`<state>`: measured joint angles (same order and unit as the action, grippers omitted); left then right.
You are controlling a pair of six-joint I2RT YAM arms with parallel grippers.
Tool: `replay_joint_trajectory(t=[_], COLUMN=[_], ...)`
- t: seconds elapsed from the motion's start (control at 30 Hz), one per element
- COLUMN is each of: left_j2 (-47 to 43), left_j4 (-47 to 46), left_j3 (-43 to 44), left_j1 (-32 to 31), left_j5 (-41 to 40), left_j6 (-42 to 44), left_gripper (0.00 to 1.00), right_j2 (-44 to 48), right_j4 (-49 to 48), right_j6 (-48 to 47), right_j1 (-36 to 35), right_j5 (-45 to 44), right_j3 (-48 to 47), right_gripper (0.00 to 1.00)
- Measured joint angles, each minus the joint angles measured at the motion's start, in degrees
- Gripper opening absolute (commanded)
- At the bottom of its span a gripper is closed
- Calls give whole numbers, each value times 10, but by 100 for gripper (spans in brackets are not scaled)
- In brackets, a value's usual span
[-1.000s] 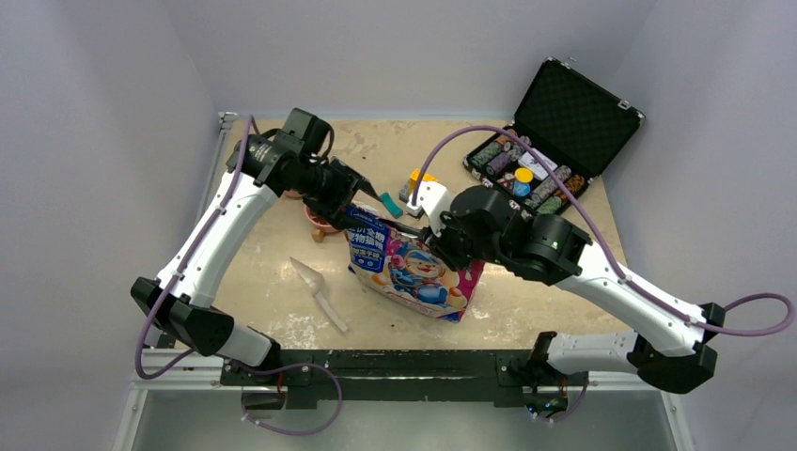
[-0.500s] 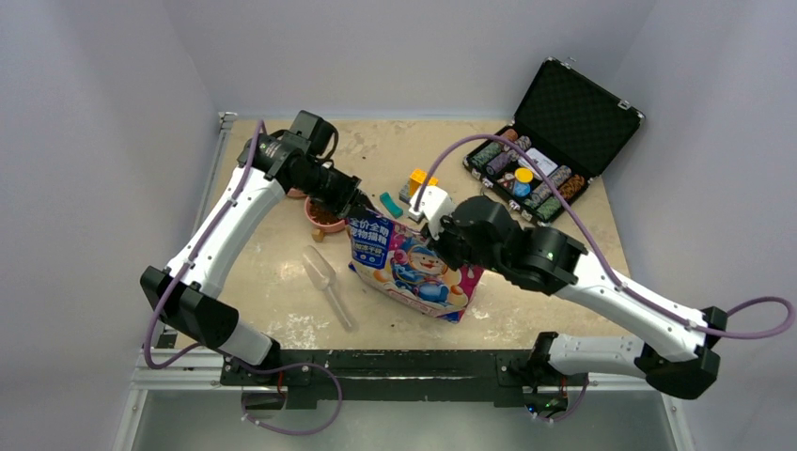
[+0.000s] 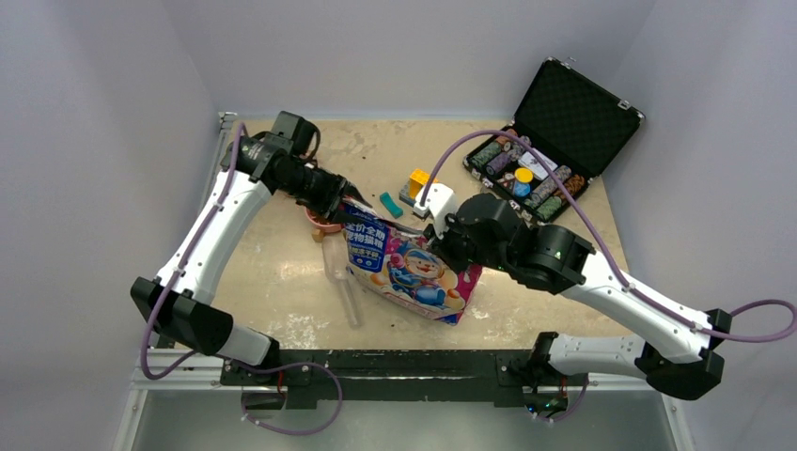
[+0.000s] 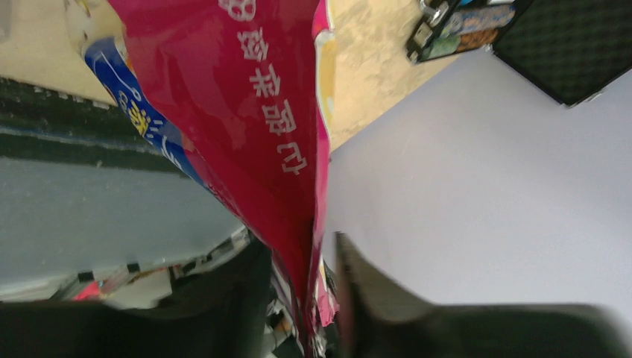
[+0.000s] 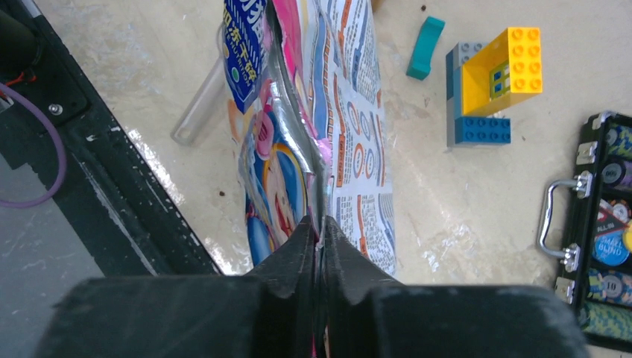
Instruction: Serve the pet food
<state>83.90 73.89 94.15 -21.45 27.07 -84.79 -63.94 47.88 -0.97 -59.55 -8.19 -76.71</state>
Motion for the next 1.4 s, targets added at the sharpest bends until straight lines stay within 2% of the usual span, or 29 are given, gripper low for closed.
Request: replay_joint_trajectory(t=[0.07,0.23,0.33,0.43,0.5,0.53,0.57,0.67,0.77,0.9,1.03,1.07,1.1,1.13,1.17,1.23,1.3,1.4], left_j2=[-3,17,38,46,45,45,44,36,8,-41,-41,-41,-41,-41,-41,-46,-51,-56], left_j4=[-11,-41,-44,-45,-46,-49,-52,-67,-98,-116,-109,-105,-104,-104,-106,-116,-117,-117], left_j3=[5,8,18,26,27,26,26,15,-28,-80,-80,-80,-80,-80,-81,-81,-79,-76], left_j1=[-12,-90,-105,-105,-105,-105,-105,-99,-80,-58,-56,-55,-53,-52,-49,-25,-2,4], left_j5=[-14,-16,-18,-23,-25,-26,-29,-35,-20,28,49,50,51,53,53,37,20,4], left_j6=[-5,-21,-28,-33,-40,-44,-45,-48,-52,-56,-46,-45,-44,-43,-43,-42,-41,-39], left_gripper=[54,54,48,30,13,2,0,0,0,0,0,8,20,31,38,43,43,45], right_j2=[-19,-60,-82,-98,-104,-106,-107,-113,-102,9,53,52,47,39,28,6,-11,-30], right_j4=[21,35,36,34,27,18,9,0,-20,-110,-125,-124,-120,-113,-100,-62,-38,-26], right_j6=[-8,-28,-43,-56,-68,-75,-83,-92,-87,-40,2,10,15,17,16,12,-2,-23], right_j1=[0,0,-2,-11,-21,-28,-35,-51,-57,-22,7,9,11,12,12,15,13,-3], right_j5=[0,1,-1,-23,-56,-77,-104,-172,-181,-48,16,22,26,29,28,26,23,12], right_j3=[-26,-64,-70,-70,-69,-68,-66,-65,-48,56,87,85,80,70,57,26,1,-18], right_gripper=[35,35,35,32,17,5,0,0,0,0,0,0,0,6,18,32,39,40])
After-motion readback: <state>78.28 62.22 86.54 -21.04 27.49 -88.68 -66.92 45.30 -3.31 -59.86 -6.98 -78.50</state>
